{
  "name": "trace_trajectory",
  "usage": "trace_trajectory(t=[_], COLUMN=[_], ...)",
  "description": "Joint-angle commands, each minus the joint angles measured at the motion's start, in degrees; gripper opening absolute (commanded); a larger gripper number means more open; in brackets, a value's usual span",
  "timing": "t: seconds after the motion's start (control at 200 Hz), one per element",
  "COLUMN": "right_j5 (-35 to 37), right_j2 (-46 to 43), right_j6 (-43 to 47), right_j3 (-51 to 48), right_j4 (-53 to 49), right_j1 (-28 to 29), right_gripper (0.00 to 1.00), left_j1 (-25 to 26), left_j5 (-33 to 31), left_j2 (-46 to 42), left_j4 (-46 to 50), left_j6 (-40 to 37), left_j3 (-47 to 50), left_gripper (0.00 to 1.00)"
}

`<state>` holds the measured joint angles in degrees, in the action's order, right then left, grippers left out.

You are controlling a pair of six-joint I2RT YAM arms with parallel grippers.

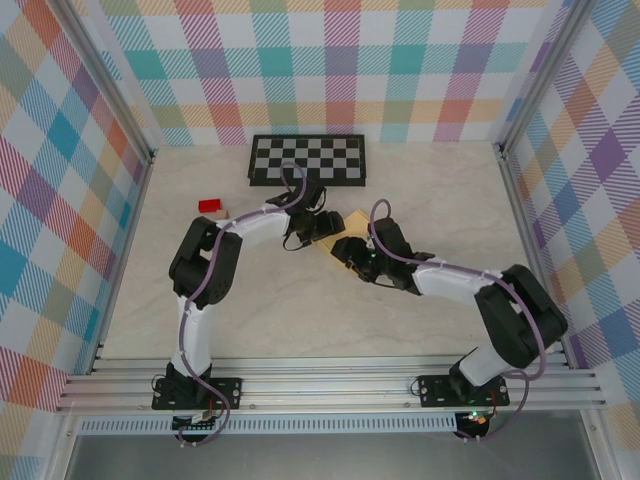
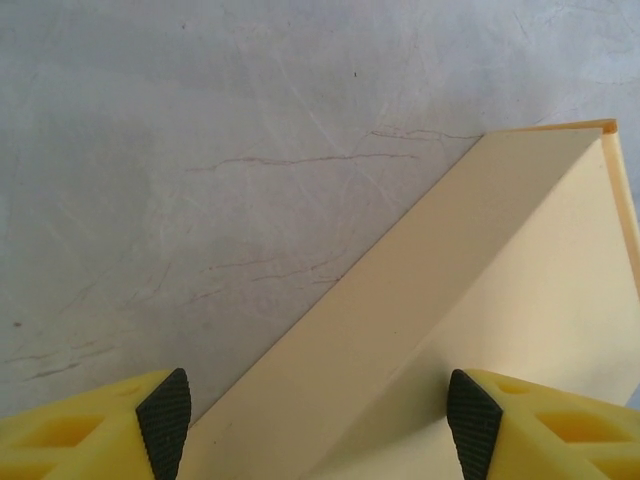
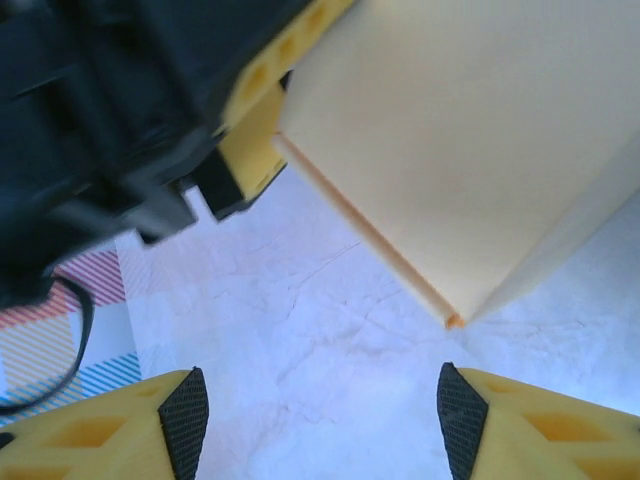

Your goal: Fold the paper box

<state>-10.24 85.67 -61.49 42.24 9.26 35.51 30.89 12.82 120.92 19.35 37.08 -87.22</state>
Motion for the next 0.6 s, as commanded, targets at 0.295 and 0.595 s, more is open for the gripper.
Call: trace_trajectory(t=[0.295, 0.595], right_j5=[25.5, 30.57], right_j2=[-16.9, -10.06], right_j6=[41.25, 56.73], right_j3=[11.72, -4.71], right_j4=[-32.66, 3.1], right_j1=[-13.98, -25.67], right_gripper=[0.77, 0.81], left_j1=[-10.33, -16.03], left_j5=[-3.55, -30.13], left_j2=[-12.64, -43.72], left_j4=[10.0, -15.29], left_j6=[-15.02, -25.47], left_j3=[-2.07, 40.98], left_gripper=[0.76, 1.0])
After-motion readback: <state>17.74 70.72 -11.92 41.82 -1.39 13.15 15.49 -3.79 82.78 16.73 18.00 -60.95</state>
